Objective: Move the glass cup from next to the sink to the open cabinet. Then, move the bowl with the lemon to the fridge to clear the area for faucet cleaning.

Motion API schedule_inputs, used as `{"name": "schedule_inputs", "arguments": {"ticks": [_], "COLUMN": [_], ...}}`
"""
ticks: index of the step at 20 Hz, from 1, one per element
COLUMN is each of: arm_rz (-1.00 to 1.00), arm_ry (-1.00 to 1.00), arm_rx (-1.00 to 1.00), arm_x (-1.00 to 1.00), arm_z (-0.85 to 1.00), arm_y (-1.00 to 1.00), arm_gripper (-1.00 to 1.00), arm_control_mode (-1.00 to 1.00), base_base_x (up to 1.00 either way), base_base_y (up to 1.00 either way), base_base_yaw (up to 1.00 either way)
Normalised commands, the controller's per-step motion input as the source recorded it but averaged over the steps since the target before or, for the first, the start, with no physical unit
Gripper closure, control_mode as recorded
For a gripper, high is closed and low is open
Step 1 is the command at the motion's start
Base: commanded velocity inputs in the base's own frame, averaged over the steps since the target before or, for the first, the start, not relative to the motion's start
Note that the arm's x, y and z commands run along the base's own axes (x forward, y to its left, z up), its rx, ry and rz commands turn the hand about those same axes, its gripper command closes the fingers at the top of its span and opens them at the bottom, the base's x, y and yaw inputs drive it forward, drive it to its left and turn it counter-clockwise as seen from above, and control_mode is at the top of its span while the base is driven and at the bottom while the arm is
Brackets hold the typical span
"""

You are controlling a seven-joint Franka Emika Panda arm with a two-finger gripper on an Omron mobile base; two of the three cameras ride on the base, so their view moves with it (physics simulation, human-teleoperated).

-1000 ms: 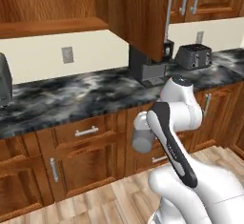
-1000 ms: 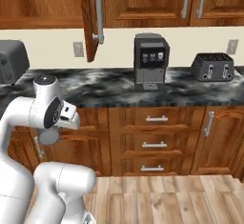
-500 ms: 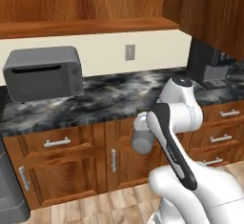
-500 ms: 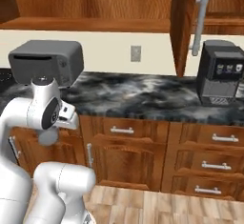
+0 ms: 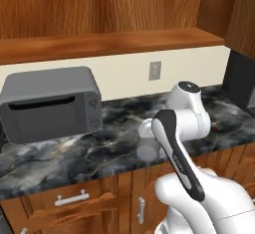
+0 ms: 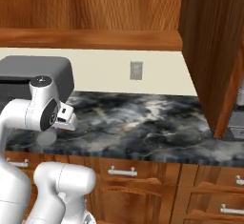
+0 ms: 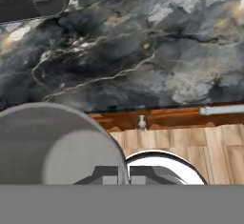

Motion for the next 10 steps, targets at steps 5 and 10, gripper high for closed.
{"name": "schedule_inputs", "arguments": {"ticks": [5, 10], "arm_rz": [0.00, 0.00], "arm_ry": [0.00, 0.00], "arm_rx": [0.00, 0.00], "arm_x": [0.00, 0.00], "arm_z": [0.00, 0.00], "arm_y": [0.00, 0.00], "arm_gripper": [1.00, 1.00], "arm_control_mode": [1.00, 1.00], "base_base_x": [0.85, 0.82], "base_base_y": [0.34, 0.38], "base_base_yaw": [-0.10, -0.12]}}
